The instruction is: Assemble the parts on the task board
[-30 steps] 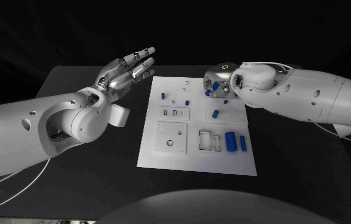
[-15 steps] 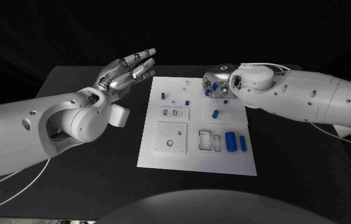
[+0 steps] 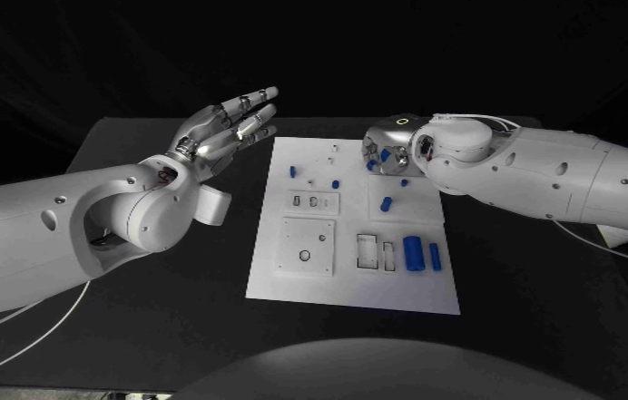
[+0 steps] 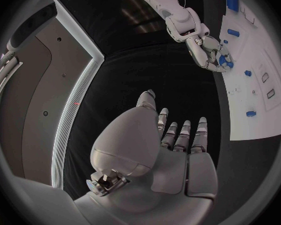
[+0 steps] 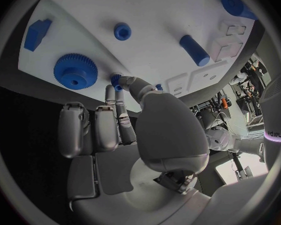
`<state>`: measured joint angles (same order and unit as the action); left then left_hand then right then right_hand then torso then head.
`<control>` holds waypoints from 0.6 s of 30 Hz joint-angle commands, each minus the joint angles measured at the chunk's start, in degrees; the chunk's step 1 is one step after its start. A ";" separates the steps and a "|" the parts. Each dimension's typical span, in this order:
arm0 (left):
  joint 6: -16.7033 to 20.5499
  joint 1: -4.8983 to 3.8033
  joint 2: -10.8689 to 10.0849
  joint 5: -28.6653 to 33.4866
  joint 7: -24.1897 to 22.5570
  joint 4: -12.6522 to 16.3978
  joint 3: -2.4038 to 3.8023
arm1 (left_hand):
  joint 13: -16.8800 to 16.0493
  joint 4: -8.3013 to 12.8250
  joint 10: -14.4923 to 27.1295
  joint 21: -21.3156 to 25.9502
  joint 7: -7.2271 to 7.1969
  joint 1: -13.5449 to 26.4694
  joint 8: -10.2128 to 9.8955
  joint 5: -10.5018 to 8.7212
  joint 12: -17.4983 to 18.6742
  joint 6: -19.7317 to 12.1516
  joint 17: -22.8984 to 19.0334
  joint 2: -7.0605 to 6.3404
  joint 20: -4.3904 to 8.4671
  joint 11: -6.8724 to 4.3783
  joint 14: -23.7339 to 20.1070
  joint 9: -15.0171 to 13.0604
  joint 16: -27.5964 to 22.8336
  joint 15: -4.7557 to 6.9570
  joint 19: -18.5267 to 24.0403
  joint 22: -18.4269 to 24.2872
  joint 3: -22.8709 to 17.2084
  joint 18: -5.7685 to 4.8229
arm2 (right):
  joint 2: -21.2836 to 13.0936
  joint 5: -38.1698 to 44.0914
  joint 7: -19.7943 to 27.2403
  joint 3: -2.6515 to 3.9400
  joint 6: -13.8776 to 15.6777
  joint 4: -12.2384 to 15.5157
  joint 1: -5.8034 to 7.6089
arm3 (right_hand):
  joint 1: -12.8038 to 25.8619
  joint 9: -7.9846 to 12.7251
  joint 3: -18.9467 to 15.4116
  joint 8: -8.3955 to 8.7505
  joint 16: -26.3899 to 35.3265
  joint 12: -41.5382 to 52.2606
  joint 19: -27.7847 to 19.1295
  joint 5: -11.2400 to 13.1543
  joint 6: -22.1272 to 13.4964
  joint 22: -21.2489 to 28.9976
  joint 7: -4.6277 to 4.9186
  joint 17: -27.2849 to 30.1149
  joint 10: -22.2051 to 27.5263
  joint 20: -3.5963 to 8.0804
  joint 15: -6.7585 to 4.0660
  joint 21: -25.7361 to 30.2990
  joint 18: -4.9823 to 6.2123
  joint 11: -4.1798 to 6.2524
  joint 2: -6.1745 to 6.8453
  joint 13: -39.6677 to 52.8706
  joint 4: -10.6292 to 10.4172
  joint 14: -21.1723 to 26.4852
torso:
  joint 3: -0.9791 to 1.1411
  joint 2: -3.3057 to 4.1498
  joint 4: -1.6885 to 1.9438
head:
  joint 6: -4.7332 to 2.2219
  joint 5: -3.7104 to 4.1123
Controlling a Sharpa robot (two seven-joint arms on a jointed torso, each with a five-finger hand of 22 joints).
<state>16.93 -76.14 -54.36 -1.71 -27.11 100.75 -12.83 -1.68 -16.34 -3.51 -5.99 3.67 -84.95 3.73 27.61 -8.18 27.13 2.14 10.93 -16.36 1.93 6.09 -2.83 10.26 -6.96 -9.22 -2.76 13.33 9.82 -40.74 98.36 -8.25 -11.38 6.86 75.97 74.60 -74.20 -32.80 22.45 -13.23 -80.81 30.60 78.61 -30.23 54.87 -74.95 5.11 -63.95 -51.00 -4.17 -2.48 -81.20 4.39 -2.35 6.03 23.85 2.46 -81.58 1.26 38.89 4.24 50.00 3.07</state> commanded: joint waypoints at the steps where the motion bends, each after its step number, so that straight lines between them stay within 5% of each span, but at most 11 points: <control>1: -0.91 -0.05 0.00 -0.36 -0.29 0.01 0.04 | -0.09 0.05 0.01 -0.32 0.52 -0.71 0.30 0.39 -0.13 0.01 0.00 -0.06 -0.24 0.27 -0.02 -0.10 0.34 -0.33 0.04 0.06 -0.44 0.29 | -0.01 -0.21 0.38 0.10 2.03 0.46 0.59 | 0.16 -0.18 -0.10 -0.14 0.13 0.19 0.22 -0.17 0.35 -2.25 -0.13 -0.06 -0.30 0.32 -0.21 0.04 -0.63 0.02 -0.46 0.06 0.33 -0.08 | 0.02 -0.02 0.02 | 0.00 -0.05; 8: -0.78 -0.05 0.03 -0.36 -0.20 -0.13 0.04 | -0.11 0.06 -0.05 -0.33 0.57 -0.76 0.32 0.42 -0.23 0.08 0.00 -0.05 -0.24 0.32 -0.01 -0.10 0.36 -0.34 0.04 0.07 -0.46 0.29 | 0.99 -2.03 0.21 0.29 2.10 0.35 2.88 | 0.16 -0.34 -0.10 -0.16 0.10 0.20 0.28 -0.14 0.31 -2.32 -0.09 -0.16 -0.48 0.35 -0.23 0.01 -0.65 0.06 -0.46 0.07 0.35 -0.14 | 0.03 0.02 0.13 | 0.00 0.04; 18: -0.83 -0.06 0.35 -0.36 0.12 -0.19 0.05 | -0.11 0.06 -0.05 -0.33 0.57 -0.76 0.32 0.42 -0.23 0.08 0.00 -0.05 -0.24 0.32 -0.01 -0.10 0.36 -0.34 0.04 0.07 -0.46 0.29 | 5.36 -4.99 0.30 0.77 -0.06 -3.37 4.12 | 0.22 -0.68 -0.12 -0.09 0.18 0.01 0.36 0.36 0.05 -2.43 -0.06 -0.05 -0.62 0.38 -0.22 -0.01 -0.68 0.00 -0.49 0.04 0.36 -0.14 | 0.16 0.23 0.43 | 0.00 0.11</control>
<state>16.93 -76.14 -54.17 -1.72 -26.89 100.50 -12.84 -1.73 -16.19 -3.50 -5.99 3.87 -85.18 3.73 27.84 -8.18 27.33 2.14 10.70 -16.36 1.93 6.09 -2.87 10.26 -6.96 -9.21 -2.76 13.18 9.82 -35.89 95.05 -8.23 -10.64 8.24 73.26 78.62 -74.19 -33.44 22.45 -13.22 -80.81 30.60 78.81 -30.06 54.86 -74.94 5.11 -64.05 -51.35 -3.98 -2.48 -81.20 4.39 -2.31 6.04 23.79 2.46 -81.58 1.39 39.02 4.52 50.01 3.07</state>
